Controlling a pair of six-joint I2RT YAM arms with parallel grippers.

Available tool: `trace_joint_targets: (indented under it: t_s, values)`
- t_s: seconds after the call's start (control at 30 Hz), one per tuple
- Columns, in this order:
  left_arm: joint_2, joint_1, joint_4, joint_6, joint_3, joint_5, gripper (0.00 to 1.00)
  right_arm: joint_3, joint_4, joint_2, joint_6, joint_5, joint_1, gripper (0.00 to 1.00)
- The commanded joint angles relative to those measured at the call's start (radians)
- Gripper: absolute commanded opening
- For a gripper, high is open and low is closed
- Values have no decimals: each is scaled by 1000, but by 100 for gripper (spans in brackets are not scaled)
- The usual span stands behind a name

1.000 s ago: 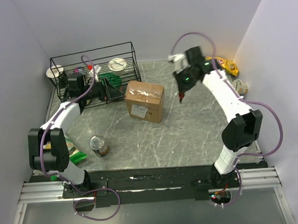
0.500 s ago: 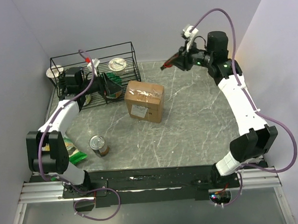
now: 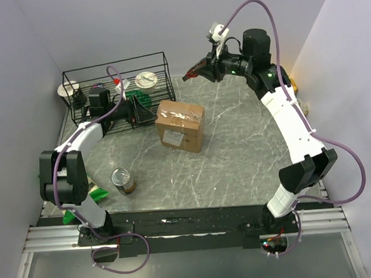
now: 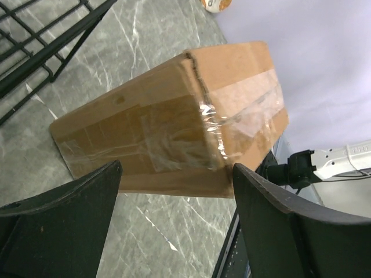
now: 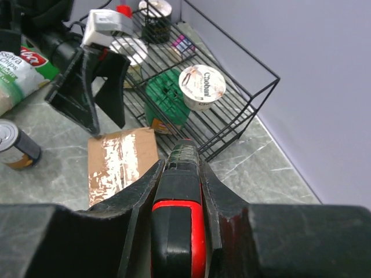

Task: Unpack the express box

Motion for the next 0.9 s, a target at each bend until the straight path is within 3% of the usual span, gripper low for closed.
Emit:
trace_joint_targets:
  t_s: [0.0, 0.43, 0.63, 0.87]
  values:
    - [23, -11, 10, 29, 40, 65, 83, 50, 28, 18, -36, 6, 29, 0]
    - [63, -29, 137, -114, 27, 106, 84, 91, -38, 72, -20, -82, 44, 0]
    - [120, -46, 180, -141, 10, 85, 80, 110, -76, 89, -66, -97, 93, 0]
    - [155, -54, 207, -187, 20, 83, 79, 177, -187, 127, -135, 5, 178, 0]
